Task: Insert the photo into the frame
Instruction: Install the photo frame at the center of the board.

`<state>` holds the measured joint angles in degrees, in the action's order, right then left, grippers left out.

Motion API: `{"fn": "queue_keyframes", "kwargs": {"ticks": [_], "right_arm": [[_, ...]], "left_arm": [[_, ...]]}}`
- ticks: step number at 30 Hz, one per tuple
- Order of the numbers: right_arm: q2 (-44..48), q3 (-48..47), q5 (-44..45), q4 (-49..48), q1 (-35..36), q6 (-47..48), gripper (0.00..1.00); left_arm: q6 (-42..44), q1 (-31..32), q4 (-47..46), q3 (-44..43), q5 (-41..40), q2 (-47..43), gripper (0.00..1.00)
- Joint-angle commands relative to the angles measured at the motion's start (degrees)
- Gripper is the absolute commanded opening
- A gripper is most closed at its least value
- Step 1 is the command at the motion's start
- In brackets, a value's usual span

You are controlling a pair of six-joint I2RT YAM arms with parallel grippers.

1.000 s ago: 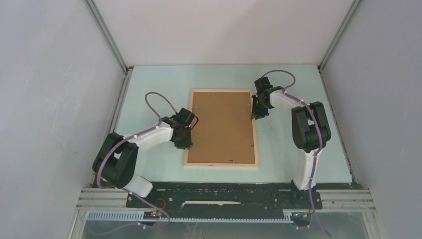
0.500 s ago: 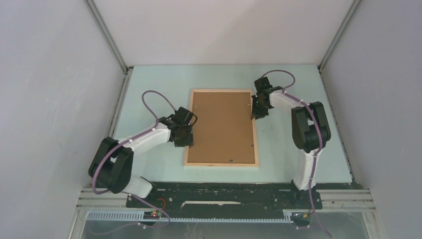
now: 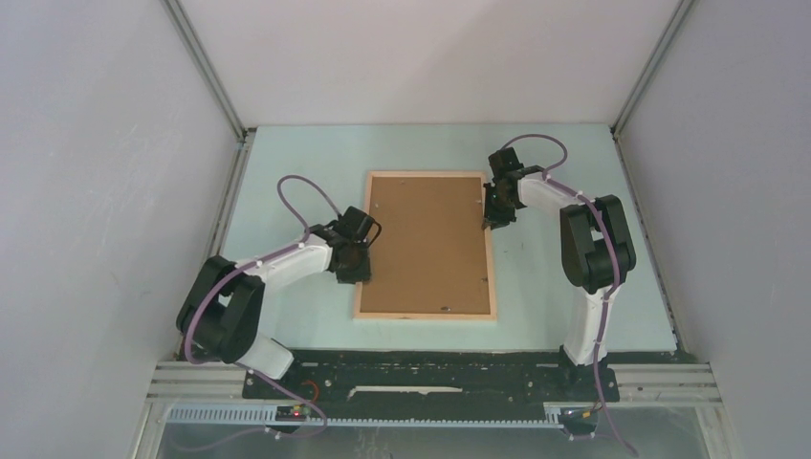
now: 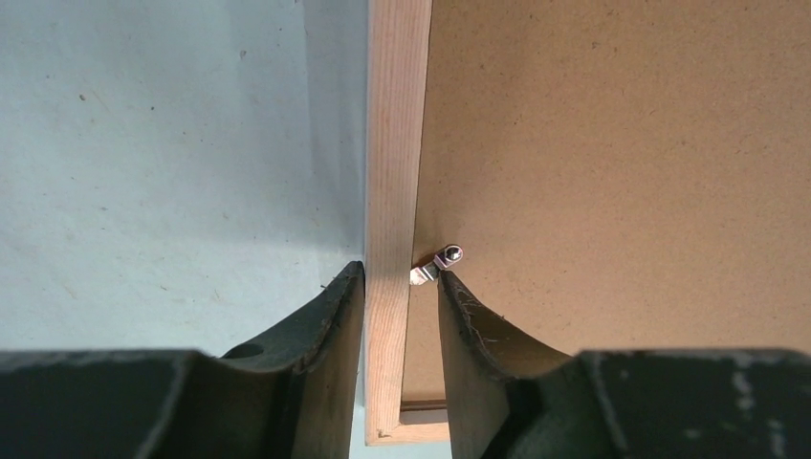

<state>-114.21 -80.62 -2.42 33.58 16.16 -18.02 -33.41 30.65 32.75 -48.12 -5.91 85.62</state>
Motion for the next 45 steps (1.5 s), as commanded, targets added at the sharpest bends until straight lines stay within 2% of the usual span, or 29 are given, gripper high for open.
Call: {"fn": "queue_keyframes", "kwargs": {"ticks": [1,5,9,18,25,28,35,37,39,42,45], "right_arm": [[0.92,0.42,3.03,1.07,0.01,1.54,0.08],[0.92,0.41,3.01,1.08,0.03,1.7,0.08],[0.93,0.44,3.02,1.0,0.06,1.7,0.08],[0.92,0.45,3.03,1.04,0.14,1.67,0.07],[0.92,0.46,3.03,0.94,0.1,1.67,0.07],[0.88,0.46,1.47,0.97,0.1,1.67,0.06],[0.83,0.46,1.45,0.91,0.27,1.76,0.06],[0.84,0.41,1.37,0.94,0.32,1.74,0.06],[0.91,0.42,1.37,1.03,0.27,1.81,0.06],[0.92,0.46,1.3,0.98,0.33,1.85,0.06],[0.92,0.42,1.32,0.92,0.28,1.85,0.06]], "left_arm": [[-0.17,0.54,-1.76,-1.16,-0.56,0.88,0.35],[0.01,0.55,-1.58,-1.33,-0.43,1.46,0.3],[-0.08,0.54,-1.64,-0.39,-0.76,1.08,0.33],[0.23,0.55,-1.81,-1.13,-1.85,1.26,0.2],[0.24,0.52,-1.62,-0.93,-3.13,0.58,0.16],[0.12,0.55,-2.02,-0.89,-3.45,0.72,0.08],[-0.34,0.54,-3.79,-0.03,-2.17,2.21,0.06],[-0.48,0.55,-3.5,0.14,-1.13,1.92,0.08],[-0.97,0.54,-3.38,0.74,-0.6,0.25,0.13],[-1.26,0.55,-2.26,0.9,-0.5,-2.37,0.33],[-1.6,0.55,-1.63,1.09,-0.07,-4.36,0.41]]}}
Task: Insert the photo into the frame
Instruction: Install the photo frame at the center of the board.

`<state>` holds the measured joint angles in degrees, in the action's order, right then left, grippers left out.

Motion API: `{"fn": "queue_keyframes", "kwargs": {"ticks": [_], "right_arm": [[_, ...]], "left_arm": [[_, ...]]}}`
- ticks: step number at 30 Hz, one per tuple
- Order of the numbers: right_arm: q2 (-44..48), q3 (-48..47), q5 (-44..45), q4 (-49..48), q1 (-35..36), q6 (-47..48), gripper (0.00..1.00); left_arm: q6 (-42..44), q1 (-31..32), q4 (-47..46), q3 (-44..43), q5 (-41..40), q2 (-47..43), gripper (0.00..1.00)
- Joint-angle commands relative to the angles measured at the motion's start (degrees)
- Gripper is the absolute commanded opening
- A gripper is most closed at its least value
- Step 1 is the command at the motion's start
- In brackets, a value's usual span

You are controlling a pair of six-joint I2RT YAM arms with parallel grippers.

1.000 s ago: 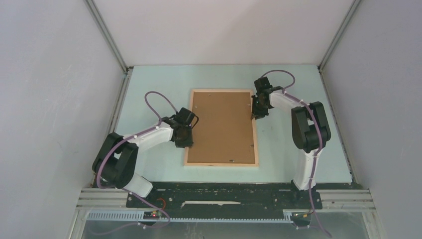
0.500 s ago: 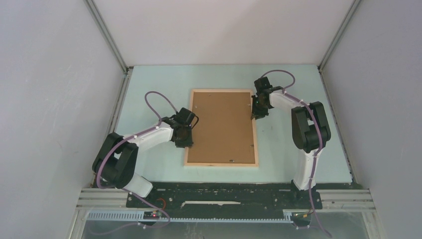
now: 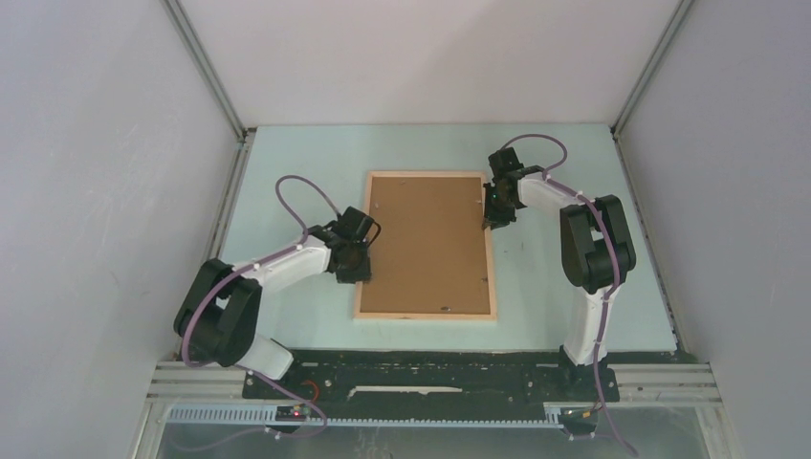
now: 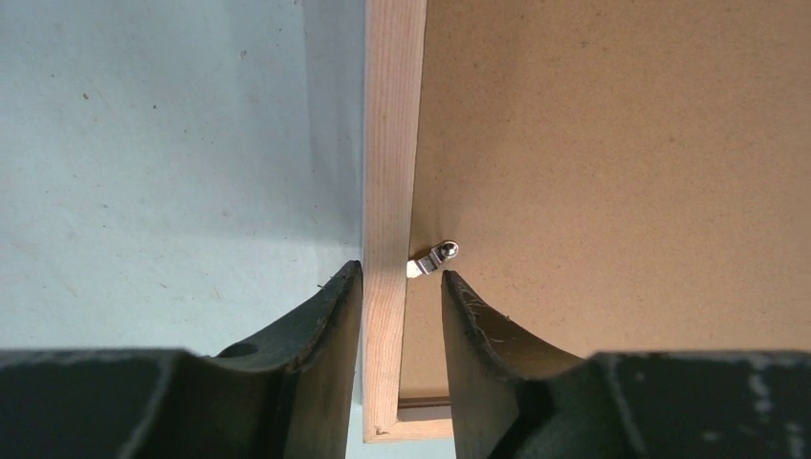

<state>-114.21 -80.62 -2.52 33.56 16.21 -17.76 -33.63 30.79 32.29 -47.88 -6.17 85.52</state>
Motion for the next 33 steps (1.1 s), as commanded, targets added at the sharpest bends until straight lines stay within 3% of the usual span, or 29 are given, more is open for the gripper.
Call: {"fn": "queue_keyframes", "kwargs": {"ticks": [1,13,23,33], "right_arm": [[0.86,0.39,1.38,0.9,0.31,1.56,0.06],[1.01,0.46,1.39,1.07,0.42,1.76,0.06],[0.84,0.2,1.31,1.02,0.5,1.76,0.05],[0.88,0.03,1.24,1.12,0.62,1.77,0.05]], "left_arm": [[-1.51,0.35,-0.92,0.86,-0.11,-4.74,0.41],[-0.61,0.14,-0.74,0.74,0.07,-2.28,0.45],[0.1,0.15,-1.02,1.26,0.84,-0.52,0.3],[0.36,0.21,-1.53,2.32,1.01,0.4,0.34]]}}
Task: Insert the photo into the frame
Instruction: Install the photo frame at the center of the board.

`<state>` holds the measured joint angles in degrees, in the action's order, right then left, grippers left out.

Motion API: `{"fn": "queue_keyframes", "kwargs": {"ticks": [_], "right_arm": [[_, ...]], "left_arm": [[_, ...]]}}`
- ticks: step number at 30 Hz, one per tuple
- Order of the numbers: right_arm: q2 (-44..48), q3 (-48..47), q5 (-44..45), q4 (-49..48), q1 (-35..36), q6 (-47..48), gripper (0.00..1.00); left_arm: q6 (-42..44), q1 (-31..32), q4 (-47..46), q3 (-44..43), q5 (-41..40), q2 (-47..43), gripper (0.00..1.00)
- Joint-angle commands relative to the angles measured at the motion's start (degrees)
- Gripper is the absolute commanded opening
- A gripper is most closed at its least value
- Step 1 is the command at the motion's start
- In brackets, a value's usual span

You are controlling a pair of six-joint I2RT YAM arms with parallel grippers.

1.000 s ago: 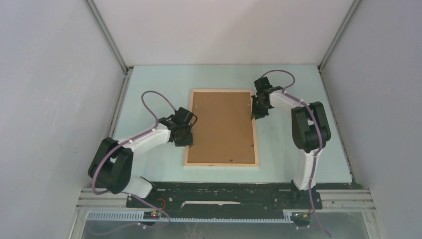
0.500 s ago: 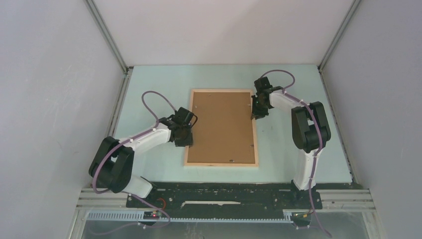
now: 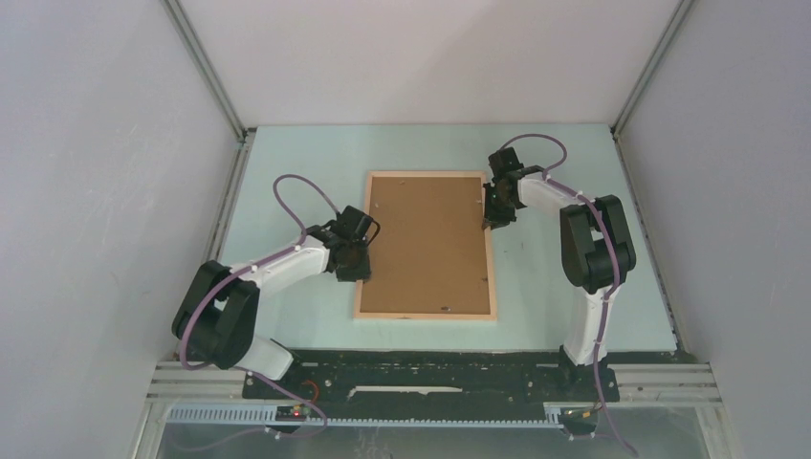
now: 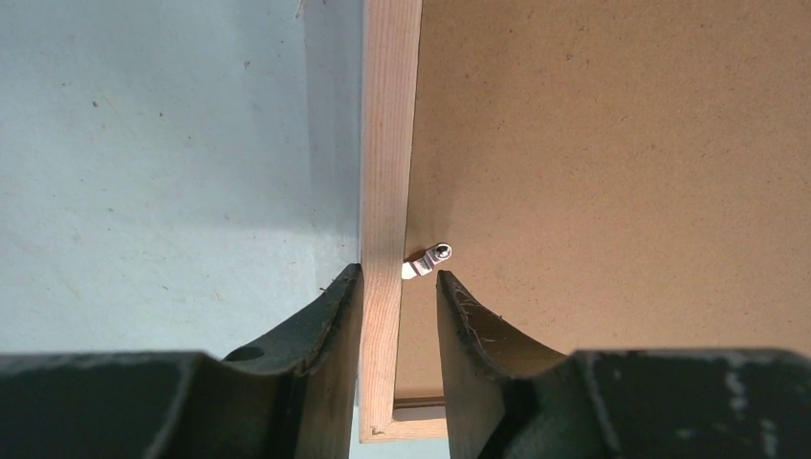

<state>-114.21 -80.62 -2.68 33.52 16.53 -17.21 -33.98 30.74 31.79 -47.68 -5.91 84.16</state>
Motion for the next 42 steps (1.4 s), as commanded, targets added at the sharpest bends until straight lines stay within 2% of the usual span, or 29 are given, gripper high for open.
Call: {"fn": "queue_keyframes", "kwargs": {"ticks": [1,9,11,13,15,18,21,22,25,28,34,42], "right_arm": [[0.84,0.02,1.37,1.12,0.26,1.22,0.05],[0.67,0.09,1.37,1.07,0.41,1.26,0.05],[0.64,0.07,1.37,1.15,0.47,1.26,0.05],[0.58,0.25,1.39,1.12,0.49,1.22,0.05],[0.52,0.37,1.48,1.07,0.52,1.14,0.05],[0.73,0.37,1.46,1.03,0.52,1.08,0.05],[0.81,0.36,1.48,1.01,0.54,1.17,0.06],[0.71,0.37,1.64,1.24,0.53,1.21,0.06],[0.81,0.31,1.71,1.46,0.52,1.28,0.05],[0.88,0.35,1.65,1.37,0.52,1.26,0.06],[0.83,0.29,1.55,1.35,0.52,1.23,0.06],[0.79,0.26,1.38,1.25,0.61,1.3,0.05]], "left_arm": [[0.75,0.28,-1.03,2.15,0.86,1.84,0.34],[0.9,0.63,-1.03,2.14,-0.87,3.34,0.48],[0.41,0.6,-0.87,2.55,-3.07,2.01,0.59],[0.02,0.63,-1.65,3.79,-4.67,-1.19,0.74],[0.07,0.55,-2.03,4.54,-5.34,-3.55,0.81],[0.39,0.53,-2.27,4.49,-5.4,-3.77,0.77],[0.4,0.5,-2.65,3.87,-4.25,-2.63,0.58],[0.4,0.45,-2.31,3.58,-4.24,-2.33,0.56],[0.53,0.53,-1.55,4.13,-3.9,-2.71,0.62],[0.91,0.48,-1.69,4.94,-3.65,-3.46,0.63],[0.75,0.51,-3.03,3.56,-2.83,-0.65,0.48],[-0.14,0.45,-4.79,2.67,-3.33,1.9,0.45]]}}
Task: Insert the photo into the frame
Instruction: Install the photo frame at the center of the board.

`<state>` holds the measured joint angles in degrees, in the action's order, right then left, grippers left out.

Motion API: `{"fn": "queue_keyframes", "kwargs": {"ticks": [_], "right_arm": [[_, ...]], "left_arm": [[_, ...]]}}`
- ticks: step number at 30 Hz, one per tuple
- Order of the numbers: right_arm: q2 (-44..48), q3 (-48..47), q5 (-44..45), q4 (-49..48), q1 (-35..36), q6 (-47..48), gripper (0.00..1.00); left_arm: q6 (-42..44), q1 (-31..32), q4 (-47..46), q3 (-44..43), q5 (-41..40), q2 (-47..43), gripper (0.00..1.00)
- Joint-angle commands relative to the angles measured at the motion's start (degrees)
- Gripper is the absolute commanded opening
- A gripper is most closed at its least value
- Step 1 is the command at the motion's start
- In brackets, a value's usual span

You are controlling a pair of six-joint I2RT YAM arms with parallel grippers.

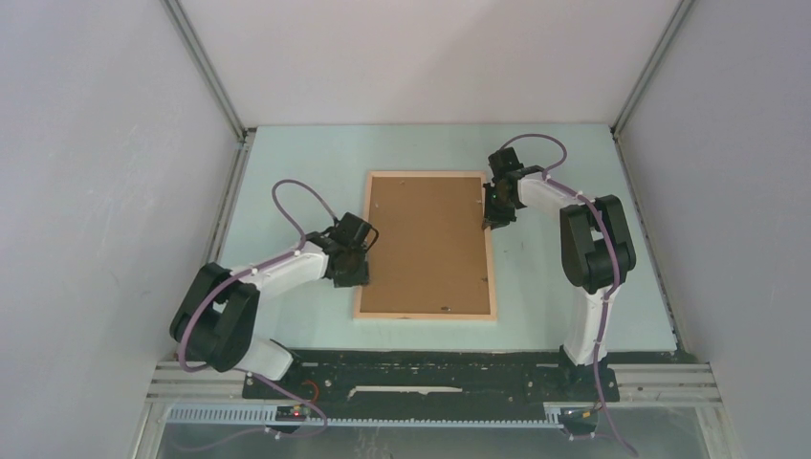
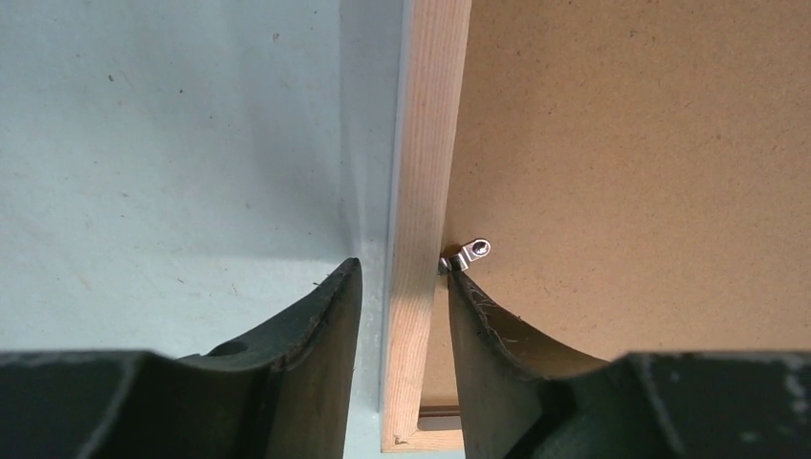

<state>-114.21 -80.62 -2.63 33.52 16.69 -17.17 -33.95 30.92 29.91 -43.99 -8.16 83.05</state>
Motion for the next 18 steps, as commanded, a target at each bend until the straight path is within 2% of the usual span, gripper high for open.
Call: {"fn": "queue_keyframes", "kwargs": {"ticks": [1,3,6,18], "right_arm": [[0.74,0.26,1.29,1.22,0.53,1.26,0.05],[0.74,0.28,1.3,1.32,0.53,1.27,0.06],[0.75,0.28,1.32,1.37,0.62,1.34,0.05],[0.46,0.2,1.27,1.1,0.98,1.34,0.05]], "left_arm": [[-0.48,0.28,-3.32,-1.05,-0.99,3.34,0.41],[-1.02,0.24,-4.2,-0.86,-1.18,3.52,0.33],[-1.44,0.23,-4.85,-0.75,-1.71,3.15,0.28],[-4.27,0.26,-5.79,2.64,-8.35,-1.82,0.18]]}}
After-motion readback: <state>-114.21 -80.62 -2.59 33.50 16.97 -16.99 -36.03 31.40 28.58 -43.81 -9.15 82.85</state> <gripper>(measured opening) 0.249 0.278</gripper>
